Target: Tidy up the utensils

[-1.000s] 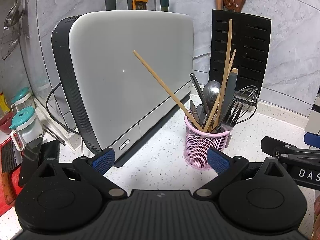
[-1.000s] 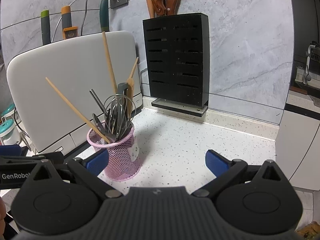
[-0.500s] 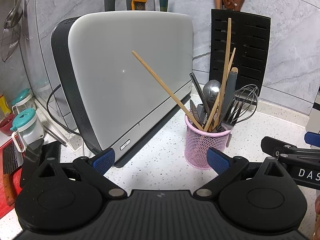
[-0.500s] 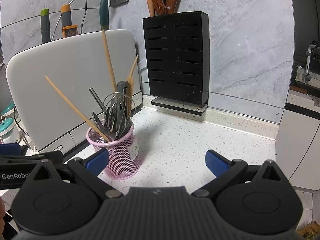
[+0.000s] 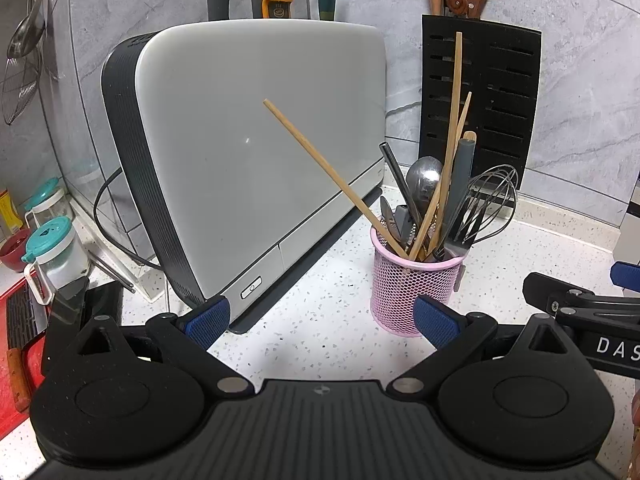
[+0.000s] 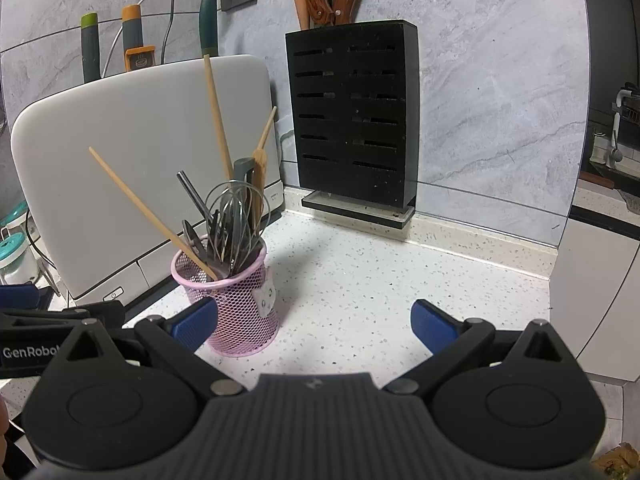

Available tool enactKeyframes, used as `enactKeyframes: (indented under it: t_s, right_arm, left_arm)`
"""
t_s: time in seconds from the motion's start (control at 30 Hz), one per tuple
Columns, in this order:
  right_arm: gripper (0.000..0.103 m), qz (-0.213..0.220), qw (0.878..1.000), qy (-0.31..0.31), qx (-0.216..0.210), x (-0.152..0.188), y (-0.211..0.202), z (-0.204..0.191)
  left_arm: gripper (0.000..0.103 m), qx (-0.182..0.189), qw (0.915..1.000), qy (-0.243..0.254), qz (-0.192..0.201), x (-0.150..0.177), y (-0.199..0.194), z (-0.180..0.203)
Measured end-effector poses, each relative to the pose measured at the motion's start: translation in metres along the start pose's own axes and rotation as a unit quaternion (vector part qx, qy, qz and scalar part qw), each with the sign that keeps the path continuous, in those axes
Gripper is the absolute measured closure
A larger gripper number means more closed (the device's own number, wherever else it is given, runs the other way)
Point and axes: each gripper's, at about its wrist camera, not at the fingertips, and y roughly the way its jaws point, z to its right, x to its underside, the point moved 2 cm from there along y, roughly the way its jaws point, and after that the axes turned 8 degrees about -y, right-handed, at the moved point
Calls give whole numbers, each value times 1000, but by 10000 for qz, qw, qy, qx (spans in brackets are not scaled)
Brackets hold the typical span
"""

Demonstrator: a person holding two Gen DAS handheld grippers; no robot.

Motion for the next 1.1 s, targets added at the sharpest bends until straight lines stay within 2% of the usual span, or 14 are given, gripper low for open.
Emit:
enactKeyframes:
  t_s: [1.1]
  right_arm:
    - [3, -64, 9999, -30, 90, 3, 4, 0]
  left_arm:
    - [0, 52, 10000, 2, 36, 1, -1, -3]
